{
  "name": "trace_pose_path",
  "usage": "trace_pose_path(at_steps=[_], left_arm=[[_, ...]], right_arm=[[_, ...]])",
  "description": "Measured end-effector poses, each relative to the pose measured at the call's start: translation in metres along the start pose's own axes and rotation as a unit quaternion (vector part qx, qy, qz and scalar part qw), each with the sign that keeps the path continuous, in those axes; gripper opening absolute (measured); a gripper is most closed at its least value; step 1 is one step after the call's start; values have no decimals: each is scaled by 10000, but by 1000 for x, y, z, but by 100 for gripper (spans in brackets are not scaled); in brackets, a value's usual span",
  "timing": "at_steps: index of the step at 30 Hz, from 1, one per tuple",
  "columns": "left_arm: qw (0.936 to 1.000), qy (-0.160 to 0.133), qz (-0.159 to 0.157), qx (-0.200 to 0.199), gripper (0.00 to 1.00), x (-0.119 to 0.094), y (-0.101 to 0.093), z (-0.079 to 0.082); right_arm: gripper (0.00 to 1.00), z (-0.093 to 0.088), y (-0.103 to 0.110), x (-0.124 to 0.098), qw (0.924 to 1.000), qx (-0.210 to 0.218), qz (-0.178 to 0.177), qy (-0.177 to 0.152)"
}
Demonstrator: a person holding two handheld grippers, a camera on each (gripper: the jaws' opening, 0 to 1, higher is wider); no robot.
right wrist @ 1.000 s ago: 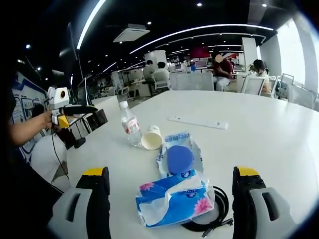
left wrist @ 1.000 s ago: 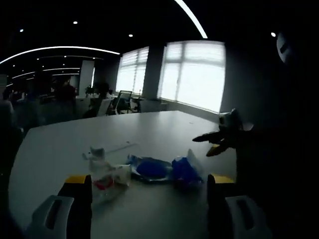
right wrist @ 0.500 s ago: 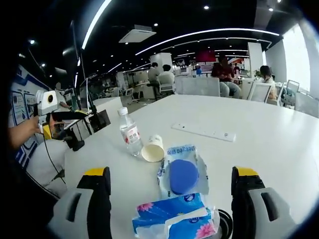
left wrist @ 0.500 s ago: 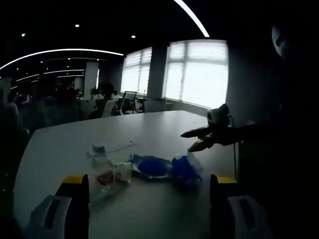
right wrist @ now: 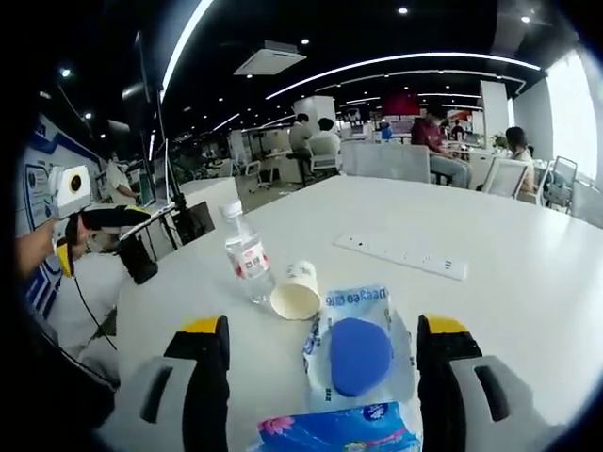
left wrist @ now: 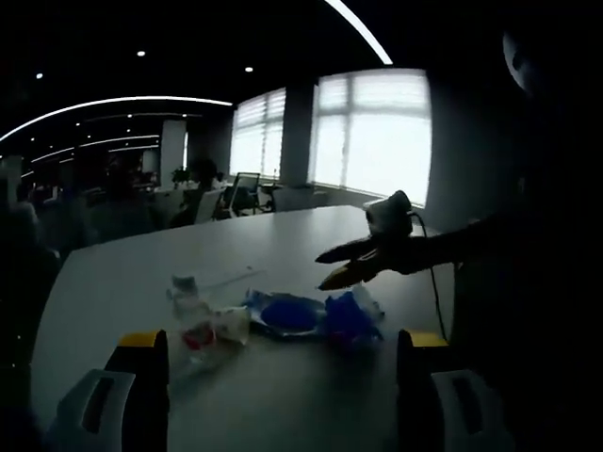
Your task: Arrange the tabletop items into an orderly group along one side of the table until the central work area is clear of visible clutter.
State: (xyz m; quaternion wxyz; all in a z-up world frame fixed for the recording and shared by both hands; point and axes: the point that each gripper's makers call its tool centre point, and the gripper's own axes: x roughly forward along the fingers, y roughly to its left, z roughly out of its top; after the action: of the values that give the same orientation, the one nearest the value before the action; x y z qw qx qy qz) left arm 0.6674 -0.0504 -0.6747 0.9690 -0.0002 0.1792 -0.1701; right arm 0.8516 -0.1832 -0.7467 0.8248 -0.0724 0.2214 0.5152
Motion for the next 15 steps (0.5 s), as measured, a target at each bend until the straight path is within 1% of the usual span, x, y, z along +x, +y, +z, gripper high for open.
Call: trace_pose_path(at_steps=[4, 7, 9, 12, 15], left_arm=[[10000, 10, 29, 48, 100, -1, -3, 1], [10000, 5, 54, 55, 100, -5, 1, 0], [9999, -37, 81, 75, 100, -9, 1, 3], [9999, -60, 98, 64, 100, -10, 1, 6], [9999, -51, 109, 75, 100, -12, 5, 4]], right_arm=[[65, -5, -4, 14, 9998, -155, -29, 90], [63, -8, -5, 22, 9996, -213, -28, 158], [59, -12, -7, 30, 9993, -289, -73, 210], [55, -8, -6, 37, 9991, -344, -116, 233], [48, -10, -6, 46, 9982, -500, -154, 280]])
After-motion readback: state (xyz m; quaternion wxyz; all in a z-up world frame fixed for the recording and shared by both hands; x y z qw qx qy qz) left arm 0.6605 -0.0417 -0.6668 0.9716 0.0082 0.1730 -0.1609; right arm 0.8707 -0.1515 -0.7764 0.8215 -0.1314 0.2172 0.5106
